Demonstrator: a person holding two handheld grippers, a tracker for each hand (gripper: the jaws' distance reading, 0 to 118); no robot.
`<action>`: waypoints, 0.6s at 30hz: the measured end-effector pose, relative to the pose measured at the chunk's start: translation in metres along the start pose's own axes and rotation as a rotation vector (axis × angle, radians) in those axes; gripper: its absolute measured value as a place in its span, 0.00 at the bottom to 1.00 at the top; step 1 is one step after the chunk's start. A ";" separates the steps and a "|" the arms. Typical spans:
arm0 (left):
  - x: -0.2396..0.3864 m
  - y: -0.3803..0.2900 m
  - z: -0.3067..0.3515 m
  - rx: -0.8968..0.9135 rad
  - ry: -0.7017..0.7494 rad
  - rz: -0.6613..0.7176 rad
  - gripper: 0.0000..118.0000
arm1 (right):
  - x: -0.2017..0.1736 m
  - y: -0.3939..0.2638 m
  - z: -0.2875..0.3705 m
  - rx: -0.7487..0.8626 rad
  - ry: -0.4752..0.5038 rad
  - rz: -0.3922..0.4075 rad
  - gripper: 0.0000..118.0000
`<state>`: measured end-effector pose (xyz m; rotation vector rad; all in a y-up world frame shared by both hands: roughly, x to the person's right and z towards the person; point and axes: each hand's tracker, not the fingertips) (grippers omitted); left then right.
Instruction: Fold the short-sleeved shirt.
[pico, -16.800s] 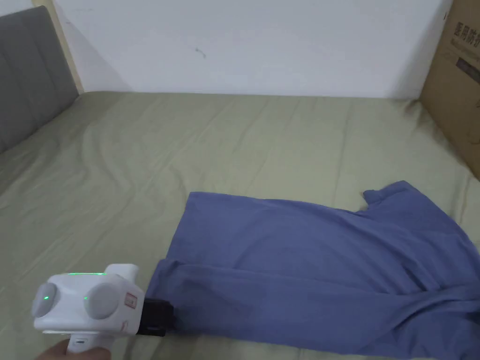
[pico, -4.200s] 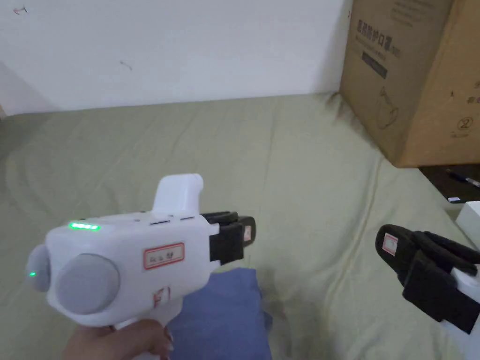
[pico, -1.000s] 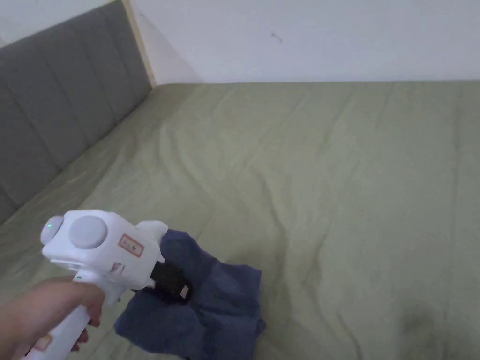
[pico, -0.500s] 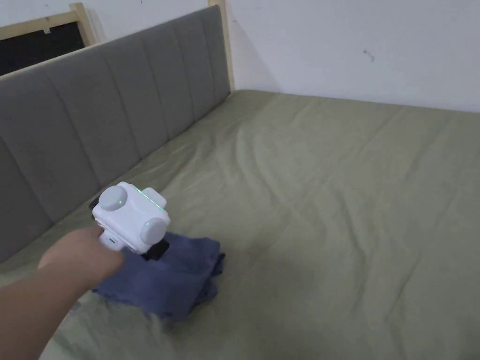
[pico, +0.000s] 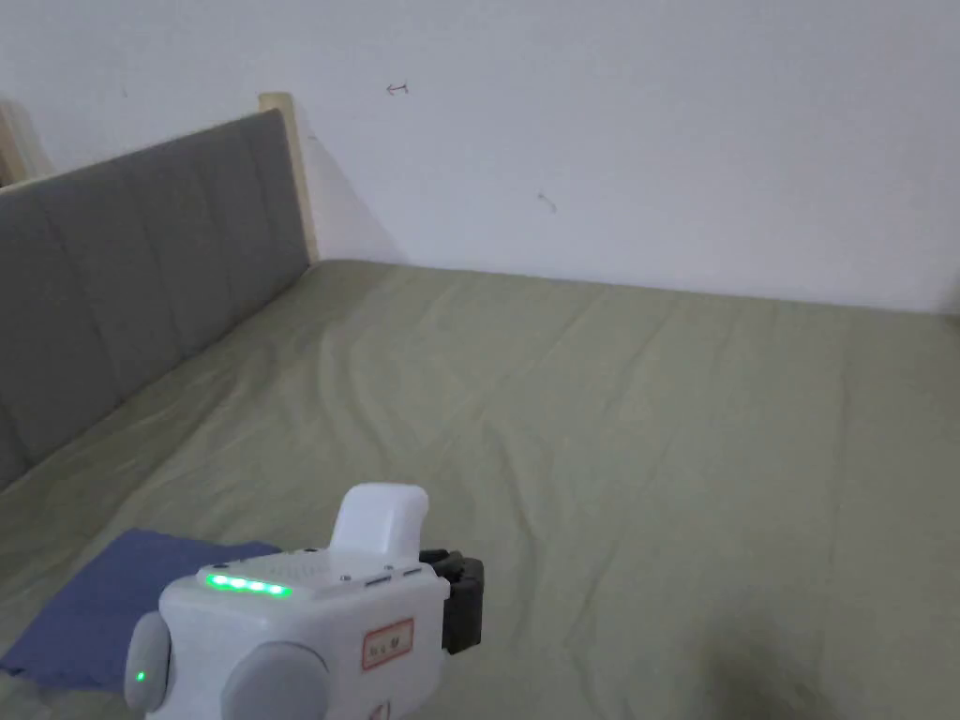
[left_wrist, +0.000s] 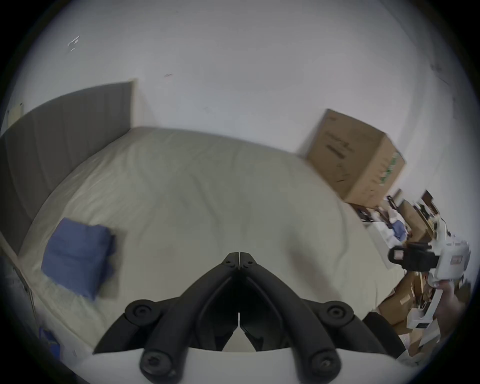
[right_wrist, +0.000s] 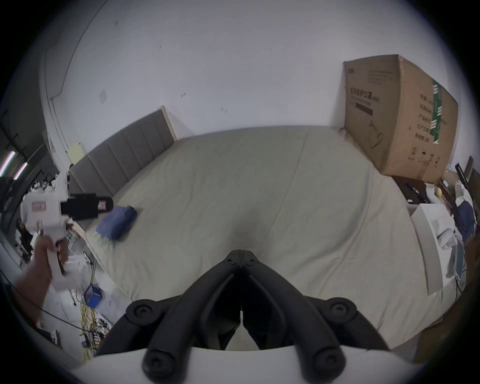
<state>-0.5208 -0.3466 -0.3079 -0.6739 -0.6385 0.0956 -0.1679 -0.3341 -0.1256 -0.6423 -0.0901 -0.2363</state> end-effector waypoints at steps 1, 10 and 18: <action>0.022 0.002 0.008 0.047 0.021 -0.043 0.00 | 0.002 0.002 0.012 0.029 -0.007 -0.003 0.00; 0.136 -0.007 0.083 0.507 0.149 -0.180 0.00 | 0.000 0.000 0.127 0.625 -0.145 0.095 0.00; 0.165 -0.055 0.098 0.641 0.208 -0.269 0.00 | -0.008 -0.049 0.149 0.875 -0.301 0.162 0.00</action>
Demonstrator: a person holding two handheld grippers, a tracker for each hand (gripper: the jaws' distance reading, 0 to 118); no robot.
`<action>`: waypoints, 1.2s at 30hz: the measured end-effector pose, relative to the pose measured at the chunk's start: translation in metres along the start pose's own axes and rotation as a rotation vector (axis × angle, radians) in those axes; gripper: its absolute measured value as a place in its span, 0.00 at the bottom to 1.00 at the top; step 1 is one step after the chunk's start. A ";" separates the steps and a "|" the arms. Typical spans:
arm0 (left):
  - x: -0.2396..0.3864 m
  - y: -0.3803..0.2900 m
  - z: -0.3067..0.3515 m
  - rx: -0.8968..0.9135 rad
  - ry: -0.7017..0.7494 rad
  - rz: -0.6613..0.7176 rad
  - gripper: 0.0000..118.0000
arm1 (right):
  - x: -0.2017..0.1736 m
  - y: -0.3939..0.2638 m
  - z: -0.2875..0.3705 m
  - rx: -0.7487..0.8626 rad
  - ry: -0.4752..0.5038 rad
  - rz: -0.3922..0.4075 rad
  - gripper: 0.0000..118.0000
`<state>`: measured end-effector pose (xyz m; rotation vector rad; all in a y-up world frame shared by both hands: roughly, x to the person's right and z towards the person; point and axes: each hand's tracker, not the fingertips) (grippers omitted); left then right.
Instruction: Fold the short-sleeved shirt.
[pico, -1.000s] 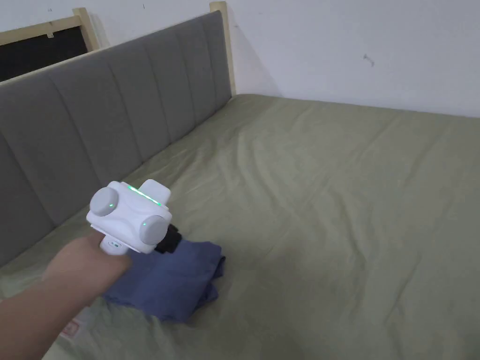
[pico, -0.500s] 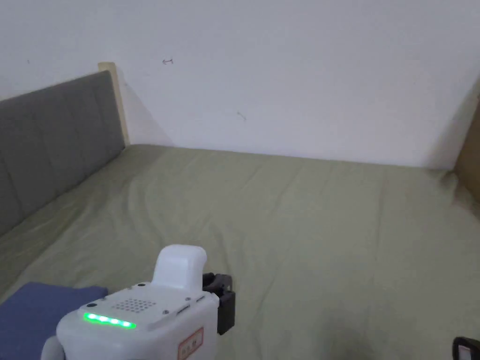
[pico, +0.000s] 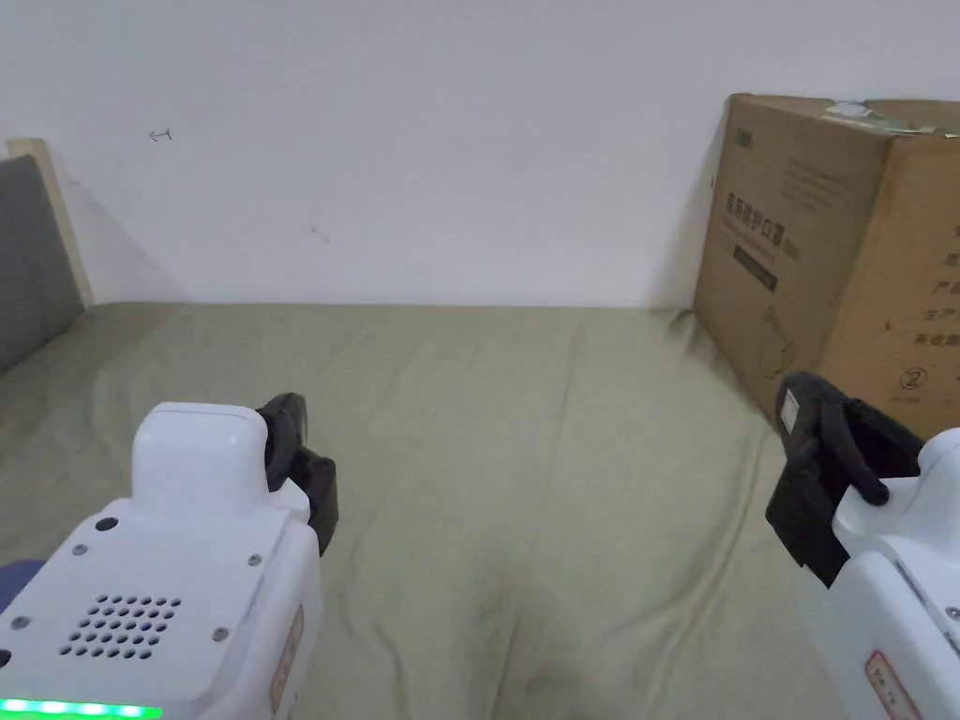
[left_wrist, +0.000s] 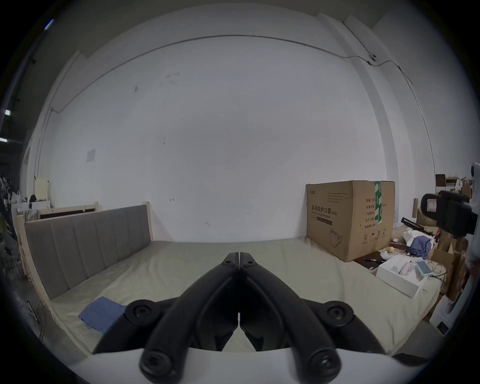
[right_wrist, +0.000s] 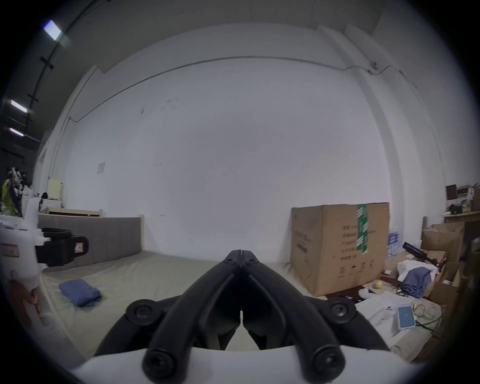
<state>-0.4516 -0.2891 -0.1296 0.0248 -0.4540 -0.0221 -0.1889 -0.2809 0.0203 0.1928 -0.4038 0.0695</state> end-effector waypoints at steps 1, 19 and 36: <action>0.001 -0.004 0.004 0.014 0.013 -0.026 0.00 | 0.000 -0.005 0.004 0.012 -0.040 0.003 0.00; 0.001 -0.015 0.036 0.004 0.054 0.013 0.16 | 0.008 -0.029 0.029 -0.146 -0.125 -0.033 0.05; 0.004 -0.005 0.046 0.024 -0.012 0.017 0.96 | 0.002 -0.021 0.041 -0.122 -0.123 0.011 1.00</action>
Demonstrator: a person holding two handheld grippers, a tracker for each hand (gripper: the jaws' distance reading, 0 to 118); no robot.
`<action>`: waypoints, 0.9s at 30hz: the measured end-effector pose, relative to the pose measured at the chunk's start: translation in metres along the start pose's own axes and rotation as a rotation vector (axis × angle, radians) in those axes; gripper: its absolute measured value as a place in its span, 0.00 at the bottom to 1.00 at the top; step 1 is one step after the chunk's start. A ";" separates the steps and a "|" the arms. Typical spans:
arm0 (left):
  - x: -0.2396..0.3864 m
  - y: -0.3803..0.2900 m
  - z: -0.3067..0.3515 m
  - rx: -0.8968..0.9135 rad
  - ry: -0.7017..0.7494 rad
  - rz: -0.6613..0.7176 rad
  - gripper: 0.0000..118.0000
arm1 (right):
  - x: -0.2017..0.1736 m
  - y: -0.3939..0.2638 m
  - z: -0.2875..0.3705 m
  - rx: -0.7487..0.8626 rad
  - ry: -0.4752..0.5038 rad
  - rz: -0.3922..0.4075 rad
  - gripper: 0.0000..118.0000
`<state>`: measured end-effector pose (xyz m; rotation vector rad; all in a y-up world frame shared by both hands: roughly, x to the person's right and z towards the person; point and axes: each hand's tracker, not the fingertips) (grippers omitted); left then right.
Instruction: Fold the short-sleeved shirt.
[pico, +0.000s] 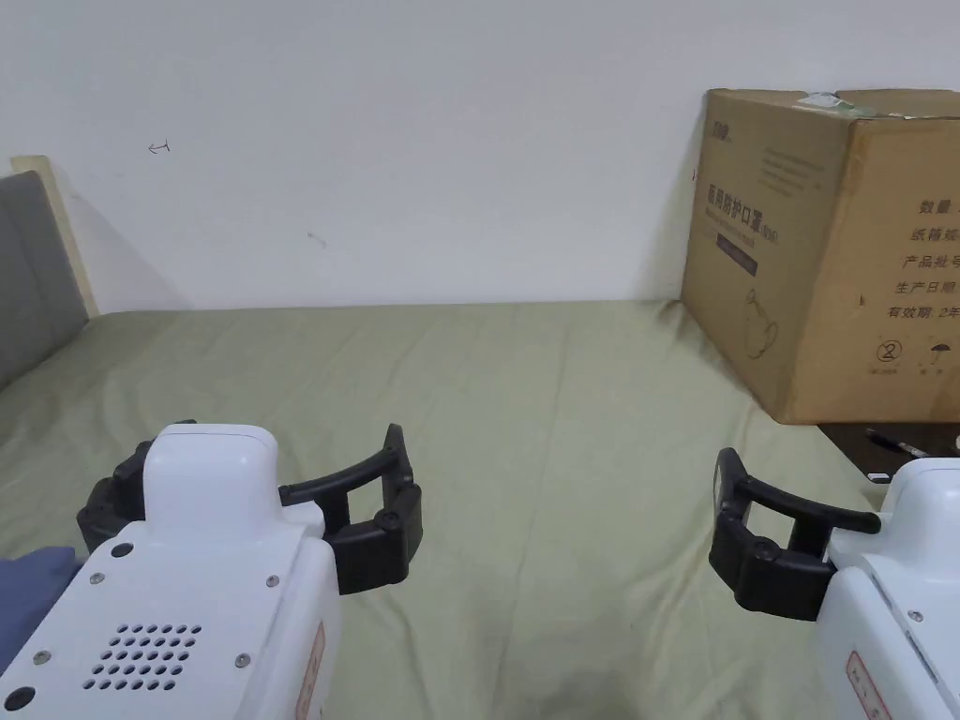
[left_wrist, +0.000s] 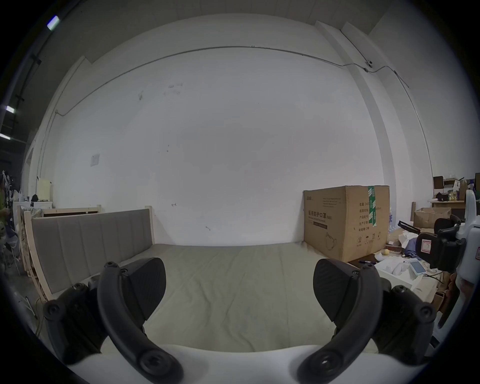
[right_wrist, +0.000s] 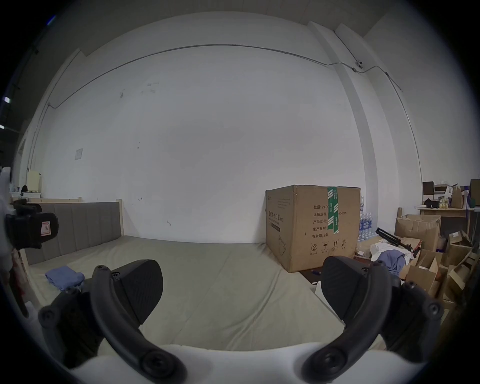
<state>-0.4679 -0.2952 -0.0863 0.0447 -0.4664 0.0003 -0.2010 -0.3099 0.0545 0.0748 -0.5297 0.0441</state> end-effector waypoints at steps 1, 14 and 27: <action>-0.001 0.000 0.000 -0.005 -0.007 0.004 0.96 | 0.000 0.000 0.001 -0.002 0.003 -0.003 1.00; 0.003 -0.008 -0.004 -0.070 0.048 0.048 0.96 | -0.010 -0.002 0.000 -0.024 0.023 0.009 1.00; 0.007 -0.009 -0.013 -0.160 0.077 0.043 0.95 | -0.014 -0.006 -0.001 -0.037 0.029 0.021 1.00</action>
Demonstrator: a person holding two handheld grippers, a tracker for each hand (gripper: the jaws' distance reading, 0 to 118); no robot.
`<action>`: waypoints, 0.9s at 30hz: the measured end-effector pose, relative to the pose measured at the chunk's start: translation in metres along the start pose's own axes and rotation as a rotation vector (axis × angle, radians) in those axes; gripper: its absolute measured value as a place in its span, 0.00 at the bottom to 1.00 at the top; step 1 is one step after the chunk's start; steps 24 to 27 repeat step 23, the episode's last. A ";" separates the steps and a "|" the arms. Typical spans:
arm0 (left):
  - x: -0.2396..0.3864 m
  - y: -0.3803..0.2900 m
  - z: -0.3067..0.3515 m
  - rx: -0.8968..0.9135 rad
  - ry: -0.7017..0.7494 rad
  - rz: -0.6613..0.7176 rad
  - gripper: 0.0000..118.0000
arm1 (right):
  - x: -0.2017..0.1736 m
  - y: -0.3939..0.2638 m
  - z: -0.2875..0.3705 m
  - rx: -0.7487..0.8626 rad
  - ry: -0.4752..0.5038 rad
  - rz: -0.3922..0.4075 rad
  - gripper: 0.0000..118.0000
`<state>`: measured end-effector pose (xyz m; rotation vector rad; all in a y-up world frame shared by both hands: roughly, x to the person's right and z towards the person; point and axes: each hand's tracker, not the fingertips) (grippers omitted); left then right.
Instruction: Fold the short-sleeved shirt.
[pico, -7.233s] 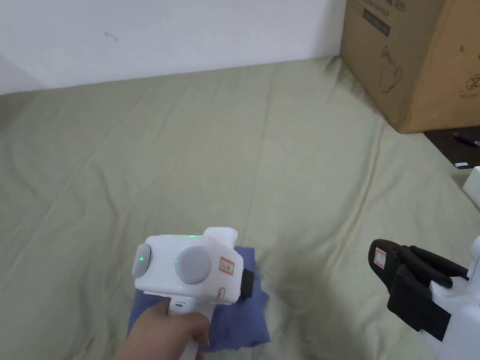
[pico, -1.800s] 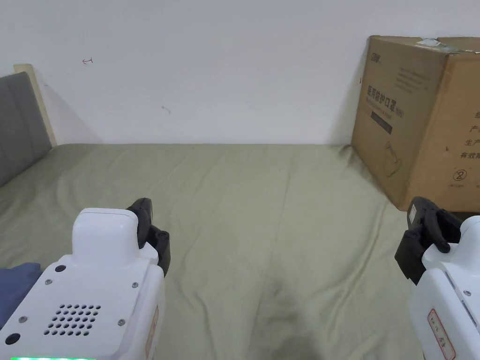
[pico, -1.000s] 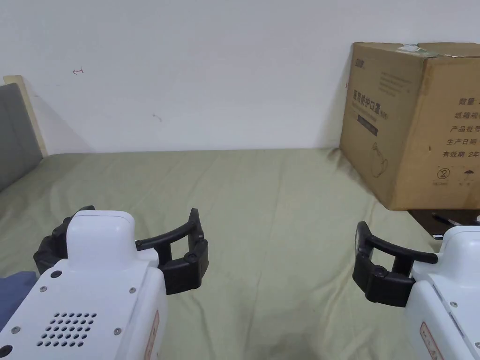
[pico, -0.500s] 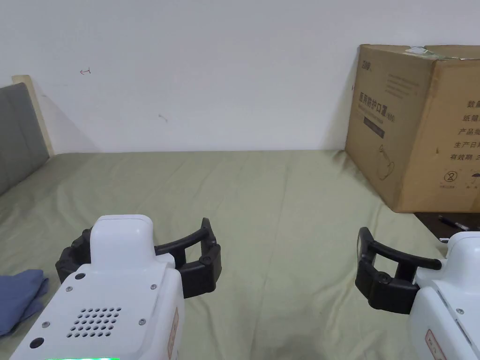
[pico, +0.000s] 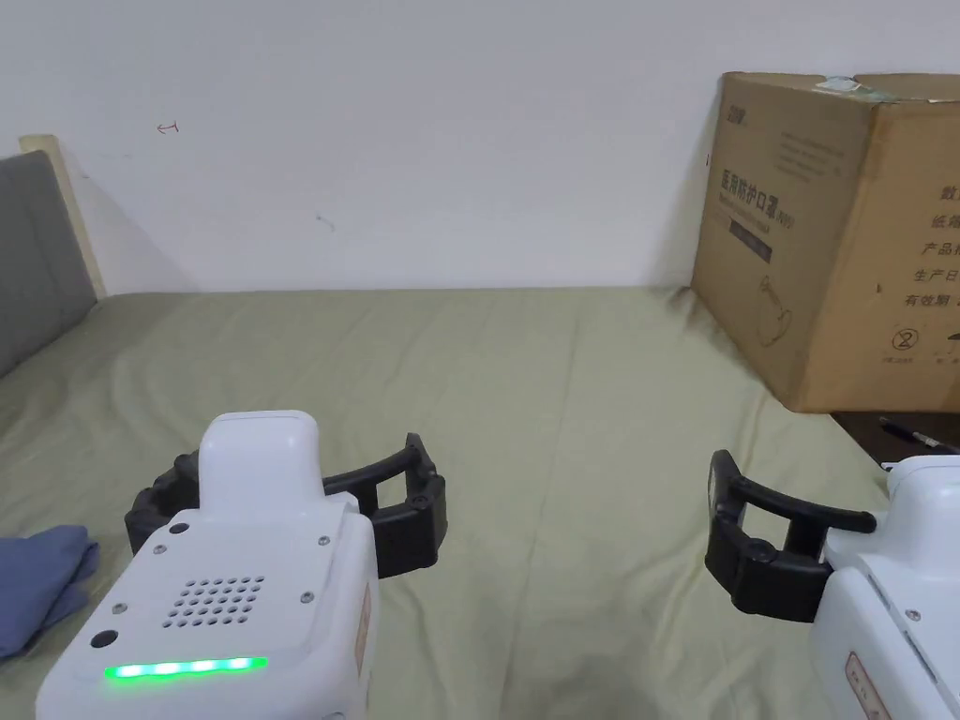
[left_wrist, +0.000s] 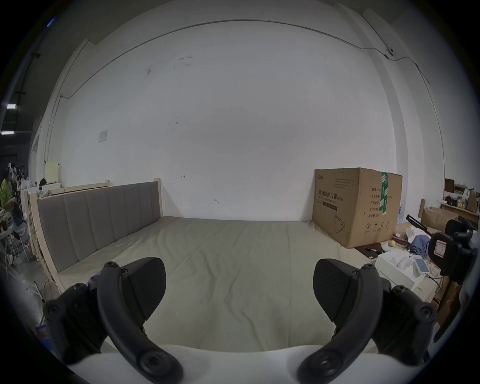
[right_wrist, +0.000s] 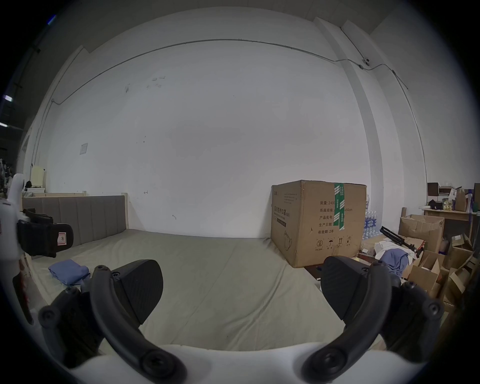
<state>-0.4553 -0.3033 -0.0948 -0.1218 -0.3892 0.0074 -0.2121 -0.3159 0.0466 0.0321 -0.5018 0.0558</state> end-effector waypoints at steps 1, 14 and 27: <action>0.001 -0.001 0.000 -0.001 -0.004 -0.009 0.95 | 0.000 -0.001 0.000 -0.001 -0.001 -0.001 1.00; 0.000 -0.001 -0.002 -0.019 0.031 0.023 0.95 | -0.001 -0.002 0.000 -0.003 0.003 0.004 1.00; -0.003 0.001 -0.002 -0.015 0.037 0.029 0.95 | -0.003 -0.002 -0.001 -0.005 0.006 0.006 1.00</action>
